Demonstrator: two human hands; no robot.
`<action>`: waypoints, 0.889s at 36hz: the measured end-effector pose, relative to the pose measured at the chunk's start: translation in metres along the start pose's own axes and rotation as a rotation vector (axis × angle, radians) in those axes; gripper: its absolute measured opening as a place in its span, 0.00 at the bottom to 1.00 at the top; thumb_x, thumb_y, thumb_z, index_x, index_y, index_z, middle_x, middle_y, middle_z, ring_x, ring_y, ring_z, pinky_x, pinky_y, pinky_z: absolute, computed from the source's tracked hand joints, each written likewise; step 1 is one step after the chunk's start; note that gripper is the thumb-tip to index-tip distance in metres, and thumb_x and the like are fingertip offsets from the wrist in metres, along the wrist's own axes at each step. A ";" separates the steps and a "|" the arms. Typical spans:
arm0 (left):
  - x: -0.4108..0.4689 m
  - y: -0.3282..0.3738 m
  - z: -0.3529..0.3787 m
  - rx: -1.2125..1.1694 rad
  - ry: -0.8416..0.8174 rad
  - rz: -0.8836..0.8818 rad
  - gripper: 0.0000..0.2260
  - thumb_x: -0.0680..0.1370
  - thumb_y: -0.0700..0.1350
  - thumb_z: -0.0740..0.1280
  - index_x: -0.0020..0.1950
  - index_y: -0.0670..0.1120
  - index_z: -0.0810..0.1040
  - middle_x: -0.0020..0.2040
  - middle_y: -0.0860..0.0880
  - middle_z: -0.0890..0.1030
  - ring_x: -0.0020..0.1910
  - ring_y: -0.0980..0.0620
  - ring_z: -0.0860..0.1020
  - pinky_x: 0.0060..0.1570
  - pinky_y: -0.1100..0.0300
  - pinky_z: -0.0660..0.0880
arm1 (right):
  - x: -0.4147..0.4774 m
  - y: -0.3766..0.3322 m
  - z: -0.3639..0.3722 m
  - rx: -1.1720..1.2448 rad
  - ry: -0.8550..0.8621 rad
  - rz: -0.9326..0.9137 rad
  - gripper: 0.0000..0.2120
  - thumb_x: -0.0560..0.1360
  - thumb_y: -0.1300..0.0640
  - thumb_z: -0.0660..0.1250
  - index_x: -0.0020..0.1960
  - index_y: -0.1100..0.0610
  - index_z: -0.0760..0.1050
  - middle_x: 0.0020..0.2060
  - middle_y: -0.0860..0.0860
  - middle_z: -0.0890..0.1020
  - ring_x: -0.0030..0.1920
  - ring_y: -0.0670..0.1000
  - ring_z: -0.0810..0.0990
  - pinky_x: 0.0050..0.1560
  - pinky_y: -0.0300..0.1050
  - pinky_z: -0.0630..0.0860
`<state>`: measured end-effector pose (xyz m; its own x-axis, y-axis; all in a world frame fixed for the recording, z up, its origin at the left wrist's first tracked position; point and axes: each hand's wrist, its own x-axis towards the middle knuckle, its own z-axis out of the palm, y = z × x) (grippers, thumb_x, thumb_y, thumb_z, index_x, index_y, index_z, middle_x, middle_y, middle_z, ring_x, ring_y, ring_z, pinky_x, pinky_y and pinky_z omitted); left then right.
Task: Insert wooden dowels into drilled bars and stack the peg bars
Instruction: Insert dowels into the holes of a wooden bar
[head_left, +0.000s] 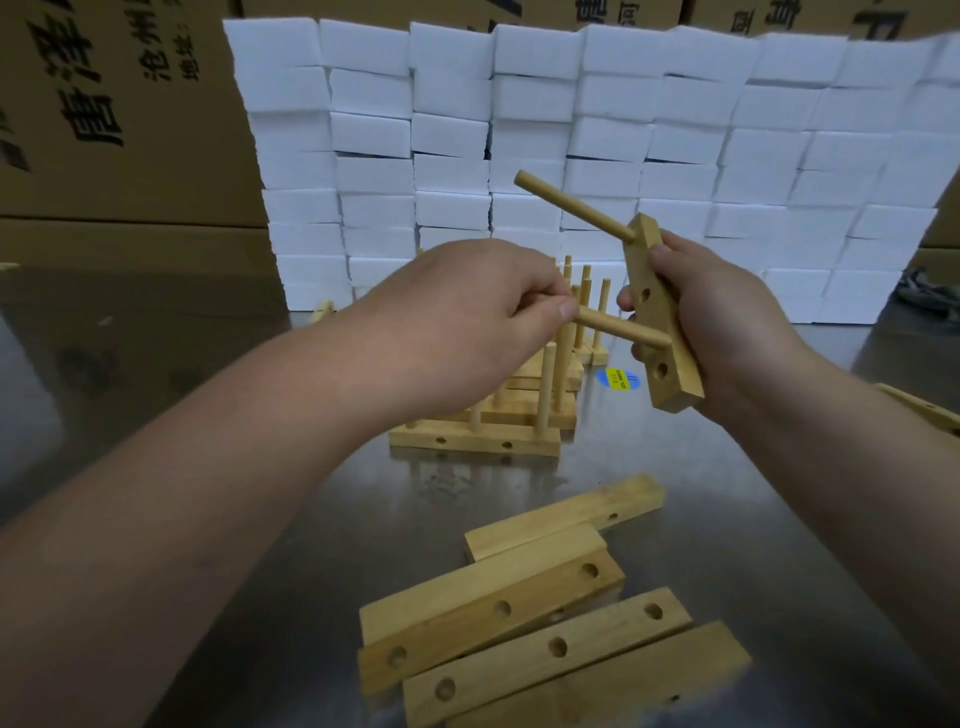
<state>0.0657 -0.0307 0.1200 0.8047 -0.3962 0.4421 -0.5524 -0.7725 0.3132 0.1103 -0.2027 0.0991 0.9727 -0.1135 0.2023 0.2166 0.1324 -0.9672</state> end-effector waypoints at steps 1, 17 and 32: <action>0.000 0.000 0.001 0.002 0.012 0.002 0.08 0.78 0.52 0.57 0.42 0.58 0.74 0.35 0.56 0.73 0.38 0.64 0.69 0.31 0.65 0.64 | 0.000 0.000 0.000 0.010 -0.003 0.006 0.11 0.80 0.55 0.56 0.45 0.44 0.74 0.27 0.50 0.76 0.22 0.44 0.73 0.22 0.34 0.69; -0.001 0.001 0.009 0.004 -0.068 0.075 0.06 0.78 0.51 0.59 0.44 0.57 0.75 0.32 0.58 0.72 0.36 0.68 0.69 0.33 0.75 0.63 | 0.004 0.003 -0.002 0.077 0.062 0.059 0.12 0.80 0.54 0.55 0.57 0.45 0.75 0.22 0.46 0.76 0.21 0.45 0.72 0.23 0.32 0.69; -0.004 0.007 0.018 0.124 -0.024 0.186 0.10 0.78 0.51 0.58 0.50 0.54 0.78 0.35 0.57 0.72 0.37 0.59 0.70 0.34 0.66 0.65 | -0.001 0.003 0.000 0.119 0.044 0.019 0.12 0.80 0.54 0.54 0.48 0.42 0.75 0.23 0.47 0.75 0.22 0.46 0.70 0.25 0.34 0.69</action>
<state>0.0625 -0.0438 0.1055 0.6975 -0.5477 0.4621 -0.6617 -0.7398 0.1219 0.1097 -0.2021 0.0956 0.9728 -0.1530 0.1741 0.2086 0.2502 -0.9455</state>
